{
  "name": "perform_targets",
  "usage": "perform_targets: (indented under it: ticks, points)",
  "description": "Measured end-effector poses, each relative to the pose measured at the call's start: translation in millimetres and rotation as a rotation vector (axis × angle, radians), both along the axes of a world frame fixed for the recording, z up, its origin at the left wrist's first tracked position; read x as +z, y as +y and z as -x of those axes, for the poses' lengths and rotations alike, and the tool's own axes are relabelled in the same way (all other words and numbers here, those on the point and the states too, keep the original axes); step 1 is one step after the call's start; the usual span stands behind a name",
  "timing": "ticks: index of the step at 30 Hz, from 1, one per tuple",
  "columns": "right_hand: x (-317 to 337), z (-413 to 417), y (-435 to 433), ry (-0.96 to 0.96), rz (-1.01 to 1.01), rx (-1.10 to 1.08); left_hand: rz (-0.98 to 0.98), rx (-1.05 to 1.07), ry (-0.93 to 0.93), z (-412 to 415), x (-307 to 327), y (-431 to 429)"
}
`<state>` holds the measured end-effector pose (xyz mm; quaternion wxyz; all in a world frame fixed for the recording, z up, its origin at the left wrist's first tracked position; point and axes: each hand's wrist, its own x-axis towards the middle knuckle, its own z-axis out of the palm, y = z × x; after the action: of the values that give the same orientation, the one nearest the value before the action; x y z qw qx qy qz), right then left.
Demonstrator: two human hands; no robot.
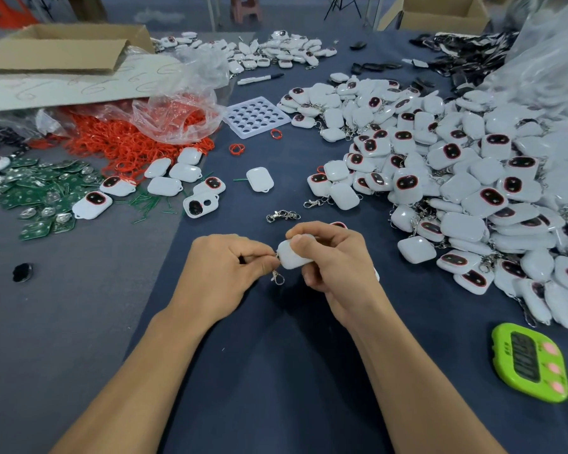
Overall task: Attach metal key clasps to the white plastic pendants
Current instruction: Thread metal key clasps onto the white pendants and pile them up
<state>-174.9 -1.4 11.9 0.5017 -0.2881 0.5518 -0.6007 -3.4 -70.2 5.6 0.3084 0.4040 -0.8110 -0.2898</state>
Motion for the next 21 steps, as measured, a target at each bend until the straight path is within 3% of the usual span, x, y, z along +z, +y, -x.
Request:
perform_targets:
  ticks: [4, 8, 10, 13, 18, 21]
  points:
    - [1.6, 0.5, 1.2, -0.054, 0.032, 0.014, -0.018, 0.025, 0.078, 0.8, 2.0, 2.7]
    - [2.6, -0.9, 0.6, -0.237, 0.02, 0.087, -0.357, 0.027, 0.368, 8.8, 3.4, 2.7]
    - [2.0, -4.6, -0.3, -0.263, 0.047, 0.075, -0.497, 0.013, 0.414, 12.0, 4.8, 1.8]
    - [0.5, -8.4, -1.3, -0.282, 0.095, 0.037, -0.539, 0.005, 0.445, 14.9, 5.2, 1.6]
    - [-2.5, -10.6, -3.1, -0.183, 0.126, -0.048, -0.176, 0.11, 0.247, 12.4, 1.5, 1.6]
    - [-4.5, -12.4, -3.0, -0.096, 0.114, -0.097, 0.188, 0.105, 0.0, 11.1, 0.0, 1.8]
